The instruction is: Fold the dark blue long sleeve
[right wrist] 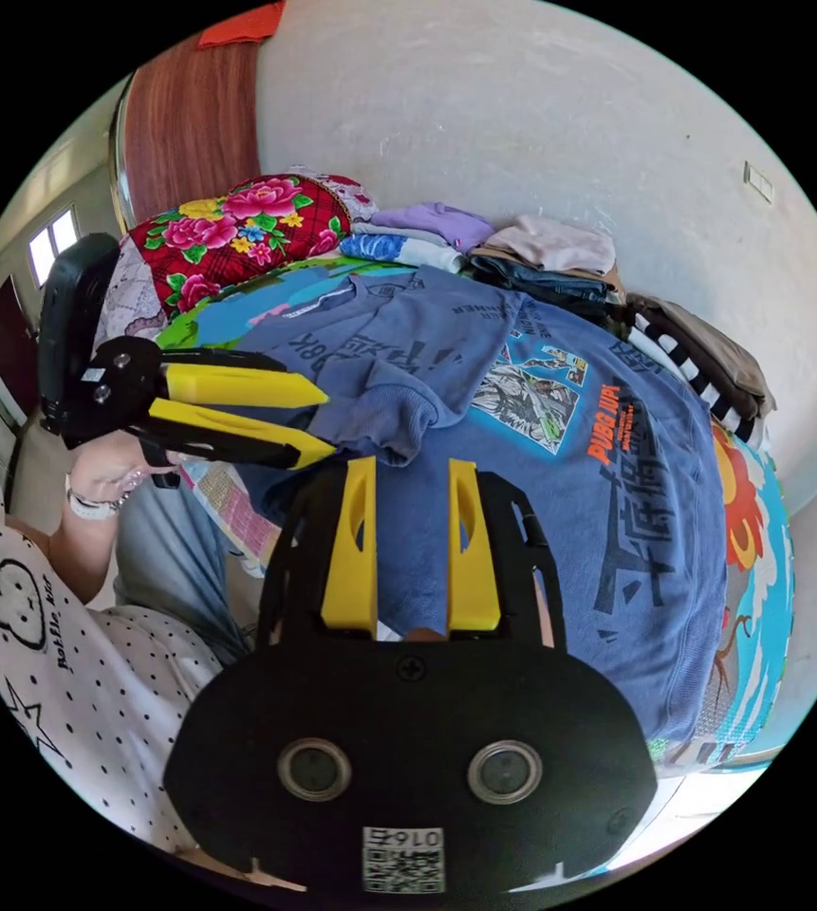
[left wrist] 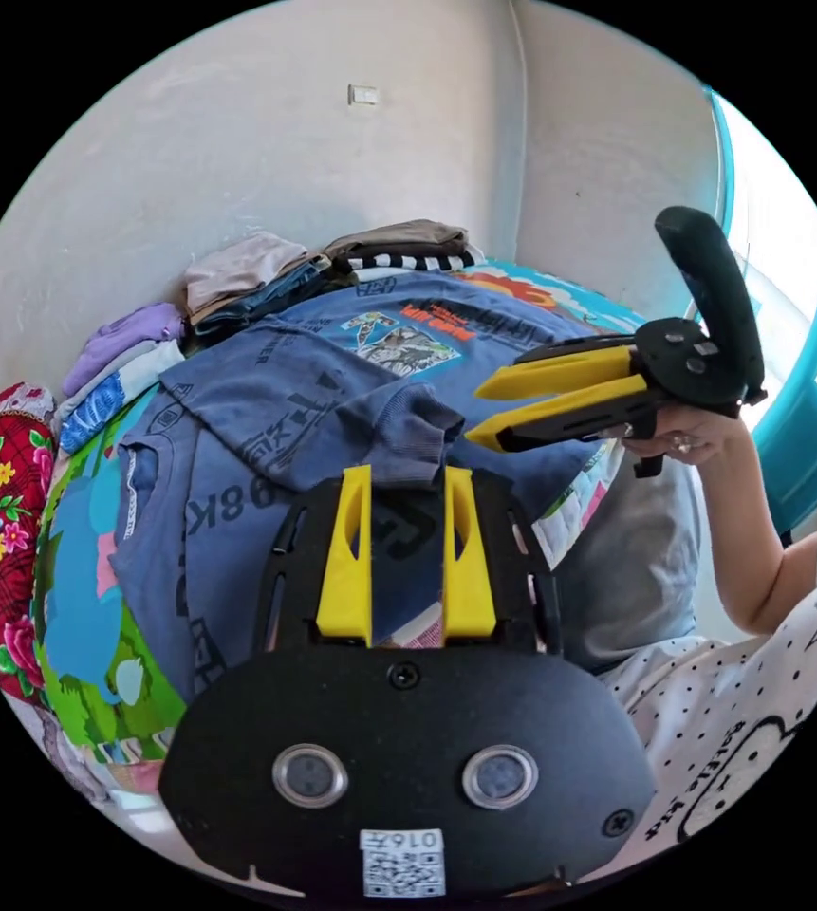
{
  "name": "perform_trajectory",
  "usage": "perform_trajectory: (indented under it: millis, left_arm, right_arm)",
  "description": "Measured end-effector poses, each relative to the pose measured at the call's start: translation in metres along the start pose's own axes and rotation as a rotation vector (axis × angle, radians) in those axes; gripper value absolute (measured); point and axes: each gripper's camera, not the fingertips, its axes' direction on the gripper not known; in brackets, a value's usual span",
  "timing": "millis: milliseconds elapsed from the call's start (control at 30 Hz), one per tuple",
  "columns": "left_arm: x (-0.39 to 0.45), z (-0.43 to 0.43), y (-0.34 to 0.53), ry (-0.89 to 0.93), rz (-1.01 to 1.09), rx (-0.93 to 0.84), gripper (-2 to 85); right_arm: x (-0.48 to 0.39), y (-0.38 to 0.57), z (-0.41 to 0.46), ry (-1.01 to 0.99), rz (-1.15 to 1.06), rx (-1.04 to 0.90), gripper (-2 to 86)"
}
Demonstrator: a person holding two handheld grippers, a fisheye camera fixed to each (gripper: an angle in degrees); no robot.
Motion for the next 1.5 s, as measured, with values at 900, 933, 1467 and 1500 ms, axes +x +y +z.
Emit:
perform_trajectory:
  millis: [900, 933, 1467, 1500]
  left_arm:
    - [-0.031, -0.09, 0.007, 0.031, 0.038, 0.156, -0.4]
    - [-0.031, -0.09, 0.01, 0.04, 0.072, 0.137, -0.4]
    - [-0.079, -0.045, -0.007, 0.055, 0.162, -0.136, 3.2]
    - [-0.094, -0.045, -0.007, 0.078, 0.122, -0.126, 4.0]
  right_arm:
    - [0.016, 0.026, -0.05, -0.072, -0.112, 0.2, 1.4]
    - [0.015, 0.029, -0.047, -0.09, -0.143, 0.162, 1.3]
    - [0.035, 0.016, -0.015, -0.201, -0.226, -0.073, 6.0]
    - [0.042, 0.013, -0.02, -0.193, -0.225, -0.055, 6.9]
